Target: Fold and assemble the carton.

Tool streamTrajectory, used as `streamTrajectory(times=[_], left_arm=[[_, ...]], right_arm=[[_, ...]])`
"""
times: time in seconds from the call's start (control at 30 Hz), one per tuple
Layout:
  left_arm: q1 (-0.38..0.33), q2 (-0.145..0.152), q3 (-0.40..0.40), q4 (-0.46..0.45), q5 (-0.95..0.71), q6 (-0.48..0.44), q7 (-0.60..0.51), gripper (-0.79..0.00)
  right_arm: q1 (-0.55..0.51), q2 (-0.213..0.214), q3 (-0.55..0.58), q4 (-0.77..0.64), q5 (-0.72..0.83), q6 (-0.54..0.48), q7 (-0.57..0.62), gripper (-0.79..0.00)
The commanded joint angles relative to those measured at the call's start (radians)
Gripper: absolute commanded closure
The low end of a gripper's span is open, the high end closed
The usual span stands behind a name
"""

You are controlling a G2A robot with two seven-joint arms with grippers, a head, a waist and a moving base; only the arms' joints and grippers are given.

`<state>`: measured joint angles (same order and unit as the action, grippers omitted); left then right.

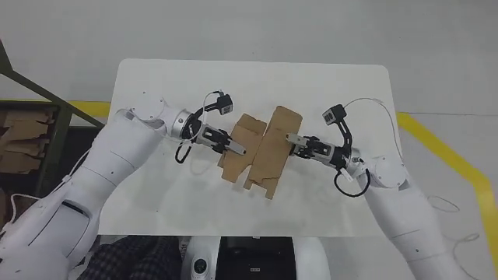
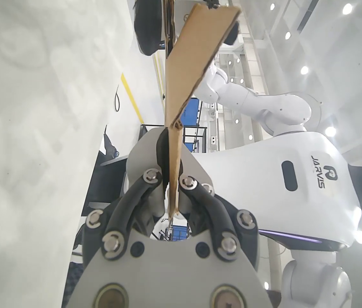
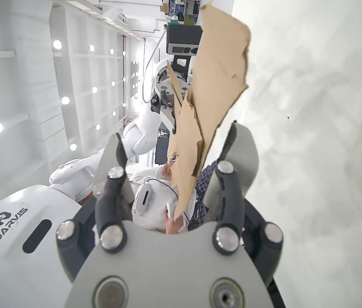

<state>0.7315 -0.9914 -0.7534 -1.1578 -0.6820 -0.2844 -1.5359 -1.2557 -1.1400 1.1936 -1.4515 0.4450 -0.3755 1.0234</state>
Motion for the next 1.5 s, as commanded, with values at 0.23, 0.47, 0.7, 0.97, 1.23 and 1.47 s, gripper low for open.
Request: streamTrajectory(times=[0.23, 0.47, 0.7, 0.97, 1.23, 1.47], left_arm=[[-0.058, 0.031, 0.102, -0.011, -0.076, 0.0, 0.0, -0.102], [-0.06, 0.035, 0.062, 0.023, -0.184, -0.017, 0.017, -0.785], [-0.005, 0.034, -0.048, 0.093, -0.286, -0.115, 0.115, -0.785], [0.041, 0.016, -0.103, 0.123, -0.339, -0.173, 0.173, -0.785], [0.039, -0.029, -0.061, 0.153, -0.329, -0.162, 0.243, -0.785], [0.027, -0.058, -0.031, 0.165, -0.288, -0.127, 0.238, -0.785]], right_arm=[[0.007, 0.004, -0.004, 0.007, 0.011, 0.008, 0.048, 0.0], [0.003, 0.004, 0.011, 0.008, 0.075, 0.021, 0.021, 0.0], [-0.051, 0.006, 0.067, -0.046, 0.1, 0.035, -0.145, 0.0], [-0.148, 0.005, 0.11, -0.154, 0.023, 0.048, -0.416, 0.0], [-0.284, -0.004, 0.089, -0.252, -0.056, 0.03, -0.608, 0.0], [-0.369, -0.015, 0.062, -0.291, -0.157, 0.004, -0.779, 0.0]])
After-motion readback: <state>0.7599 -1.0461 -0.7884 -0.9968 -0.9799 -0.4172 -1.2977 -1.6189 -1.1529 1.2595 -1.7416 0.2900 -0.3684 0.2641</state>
